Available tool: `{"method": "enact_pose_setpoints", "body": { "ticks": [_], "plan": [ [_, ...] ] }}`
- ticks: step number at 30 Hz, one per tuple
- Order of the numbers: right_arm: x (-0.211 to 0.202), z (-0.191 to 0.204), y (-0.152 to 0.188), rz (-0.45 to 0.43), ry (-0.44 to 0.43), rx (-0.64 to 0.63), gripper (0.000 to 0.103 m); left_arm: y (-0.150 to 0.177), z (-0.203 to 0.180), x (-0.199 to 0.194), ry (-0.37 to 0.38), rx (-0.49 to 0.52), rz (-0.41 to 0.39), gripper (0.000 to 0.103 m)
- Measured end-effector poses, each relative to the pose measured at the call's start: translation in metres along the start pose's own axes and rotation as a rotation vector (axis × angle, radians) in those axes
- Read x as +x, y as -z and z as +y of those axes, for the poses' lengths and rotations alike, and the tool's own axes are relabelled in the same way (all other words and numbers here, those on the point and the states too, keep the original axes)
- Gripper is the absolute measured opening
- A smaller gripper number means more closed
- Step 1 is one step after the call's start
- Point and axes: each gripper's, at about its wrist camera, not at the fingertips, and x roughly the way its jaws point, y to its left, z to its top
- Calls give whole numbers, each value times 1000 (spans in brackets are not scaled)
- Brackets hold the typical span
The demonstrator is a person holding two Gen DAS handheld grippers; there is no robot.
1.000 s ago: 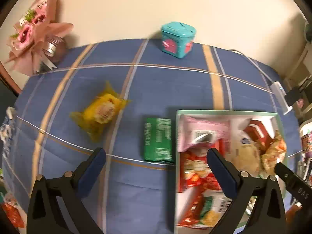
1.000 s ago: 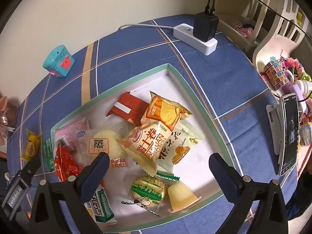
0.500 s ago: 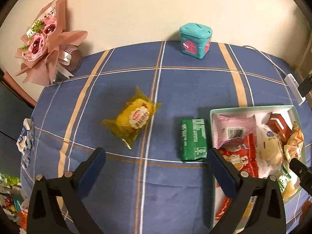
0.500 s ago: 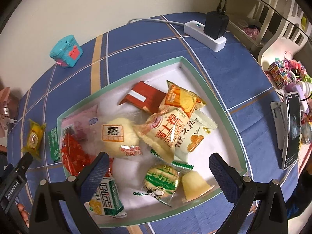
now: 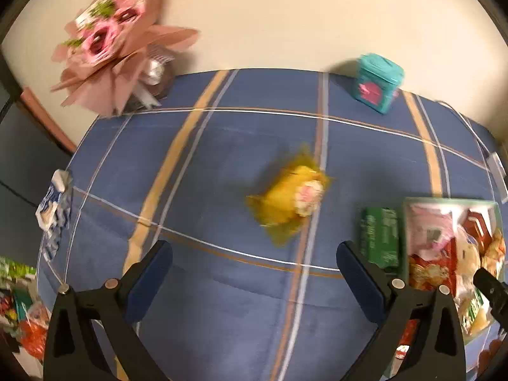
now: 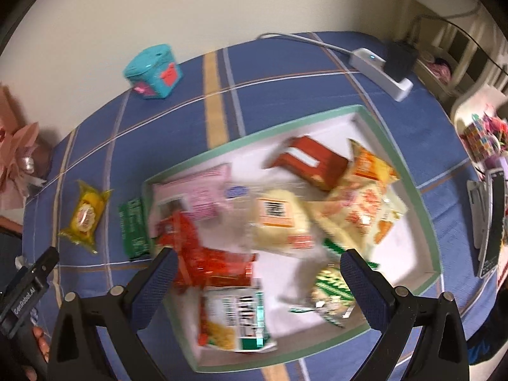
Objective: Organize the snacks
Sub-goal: 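Move left tool to yellow wrapped cake while right tool moves to green biscuit pack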
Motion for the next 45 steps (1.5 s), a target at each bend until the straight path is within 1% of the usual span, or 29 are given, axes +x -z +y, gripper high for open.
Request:
{"method": "enact_pose_setpoints", "body": {
  "ticks": [9,15,21,27,34,37,39,42,45],
  "plan": [
    [4,58,6,-7,-45,-86,103,-7,45,11,-25,-79,15,103],
    [11,92,14,10,-85,-135,103,-9,61,16,-33,-104,16,103],
    [18,118,18,6,-113,-169,103,-10,66,23,-30,-115,21,103],
    [21,134,16,-30,-152,-190,103,-12,63,32,-16,-120,37,103],
    [31,147,11,-39,-148,-232,103,-14,50,44,-1,-107,50,103],
    [40,150,9,-22,-153,-236,103,-16,44,50,7,-95,57,103],
    [47,151,8,-7,-159,-230,103,-16,43,54,-2,-93,61,103],
    [55,150,6,8,-168,-231,103,-17,44,62,12,-103,72,103],
    [61,152,5,13,-182,-232,103,-18,45,68,9,-112,80,103]
  ]
}}
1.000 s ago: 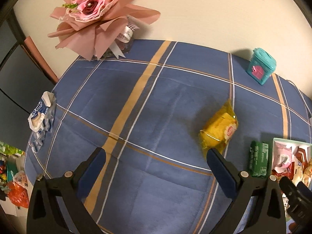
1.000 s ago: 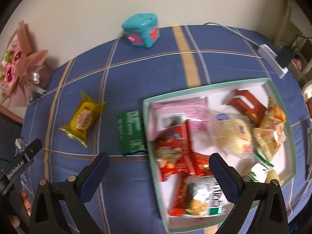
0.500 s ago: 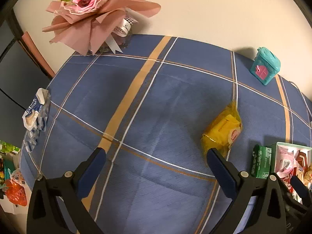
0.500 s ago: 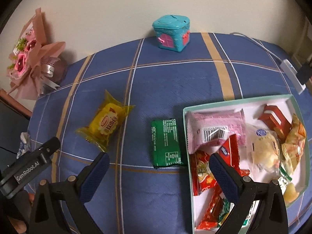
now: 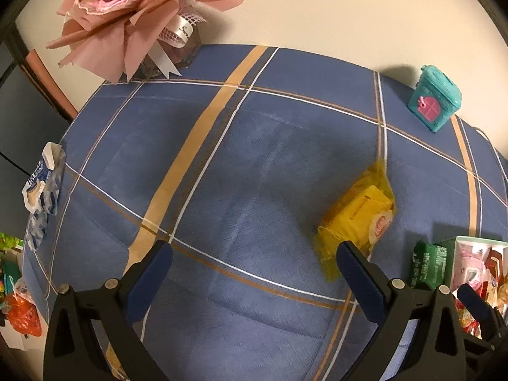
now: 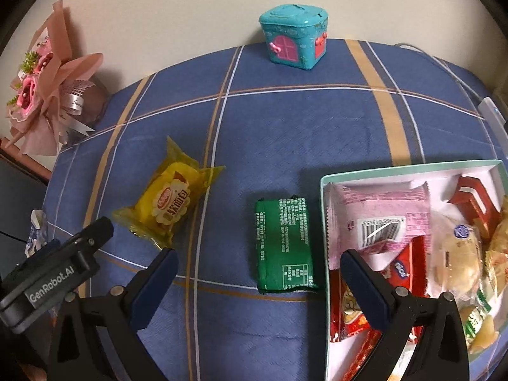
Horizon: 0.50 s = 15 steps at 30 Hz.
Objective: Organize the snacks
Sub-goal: 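Move left tool to yellow wrapped cake while right tool moves to green biscuit pack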
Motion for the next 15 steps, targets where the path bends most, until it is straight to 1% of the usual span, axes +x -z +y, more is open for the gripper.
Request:
{"method": "enact_pose_setpoints", "body": {
  "ticks": [6,9,13,15],
  "plan": [
    [10,5,0,12,-16,-17,103,-1,3,12,12,-25,28,103],
    [13,7,-1,11,-8,-36,103,-1,1,16,20,-27,38,103],
    [12,8,-3,3,-44,-45,102,-2,0,16,28,-30,37,103],
    [15,8,-3,9,-59,-42,99,-2,0,16,33,-29,38,103]
  ]
}}
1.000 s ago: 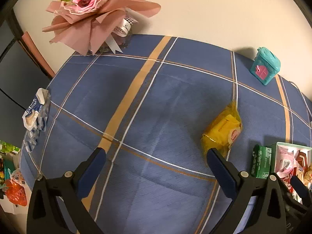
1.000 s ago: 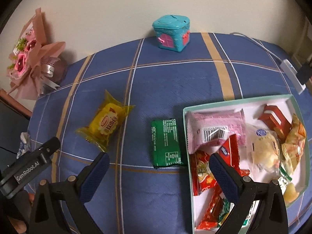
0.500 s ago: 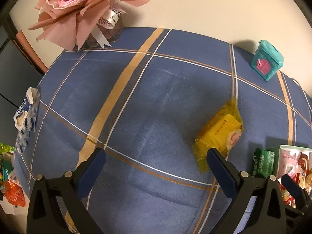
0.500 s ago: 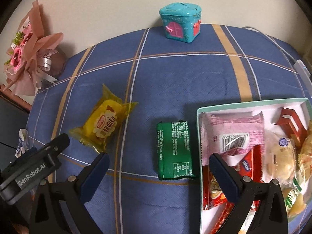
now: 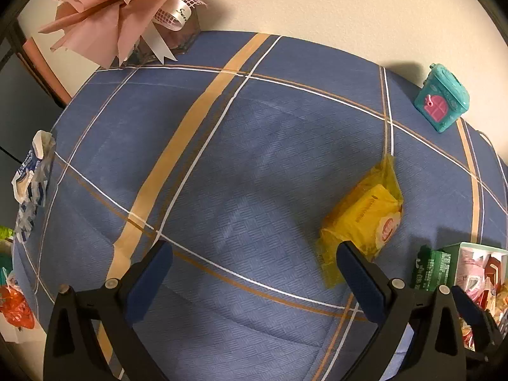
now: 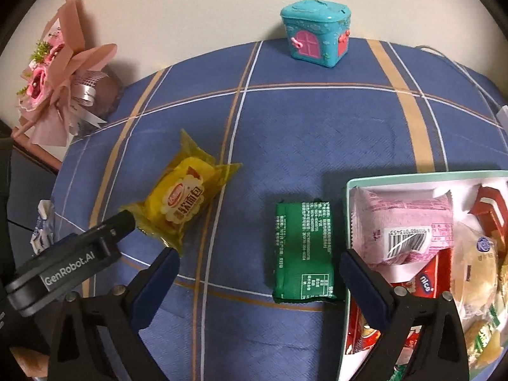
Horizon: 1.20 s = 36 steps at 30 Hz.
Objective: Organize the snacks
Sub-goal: 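Move left tool to yellow wrapped cake while right tool moves to green biscuit pack, then close left tool on yellow cake while right tool grasps green biscuit pack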
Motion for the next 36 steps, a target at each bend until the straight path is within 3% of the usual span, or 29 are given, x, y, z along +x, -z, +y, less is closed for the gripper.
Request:
{"method": "enact_pose_setpoints", "body": {
  "ticks": [10,17,24,28,31,36],
  "plan": [
    [11,1,0,15,30,3,90,-4,1,1,61,-21,10,103],
    [16,1,-2,12,10,11,71,-8,-11,1,134,-6,-17,103],
    [21,-1,-2,15,45,-3,57,-8,-26,17,202,9,-14,102],
    [29,-3,-2,30,41,-1,55,-7,-30,24,252,-3,-15,101],
    [34,-2,-3,34,53,-12,55,-8,-33,26,290,-7,-20,93],
    [35,-3,-3,33,62,-22,55,-9,-34,25,386,-32,-16,64]
  ]
}}
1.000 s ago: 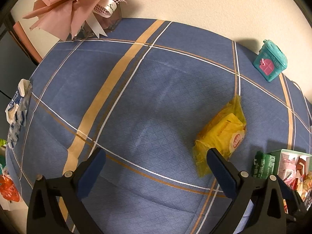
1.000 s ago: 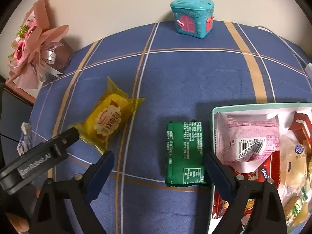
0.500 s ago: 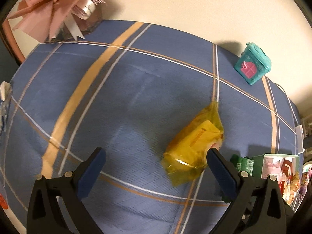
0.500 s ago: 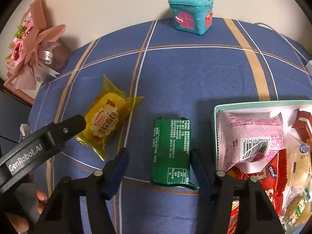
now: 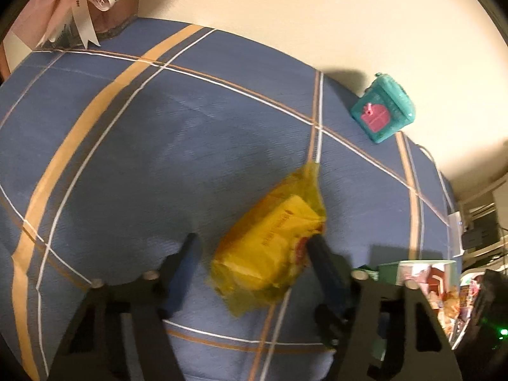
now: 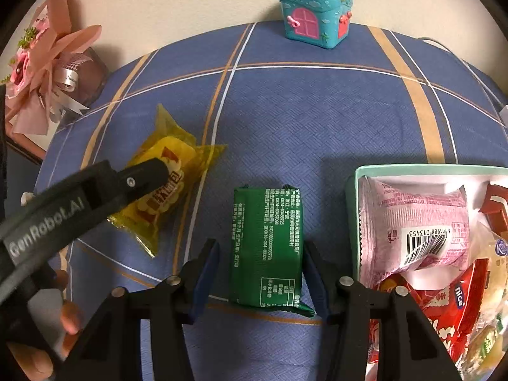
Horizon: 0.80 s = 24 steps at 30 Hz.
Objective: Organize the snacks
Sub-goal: 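Close left tool on yellow cake while right tool grasps green biscuit pack, then carry yellow cake with left tool over tray while right tool carries green pack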
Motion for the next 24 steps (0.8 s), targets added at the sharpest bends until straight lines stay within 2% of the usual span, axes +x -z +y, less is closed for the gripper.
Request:
{"method": "enact_pose_setpoints", "body": {
  "ticks": [1,7,15,24],
  "plan": [
    [0,0,-1,0,2,-2,55,0,-3,-1,5,11,-1,59],
    [2,3,-2,-6,8,-11,54,3,-13,2,-11,44,11,58],
    [1,4,-1,-16,41,-18,43,4,-17,7,-30,72,15,57],
    [-4,-1,-1,-13,34,-9,42,4,-15,2,-31,46,16,52]
  ]
}}
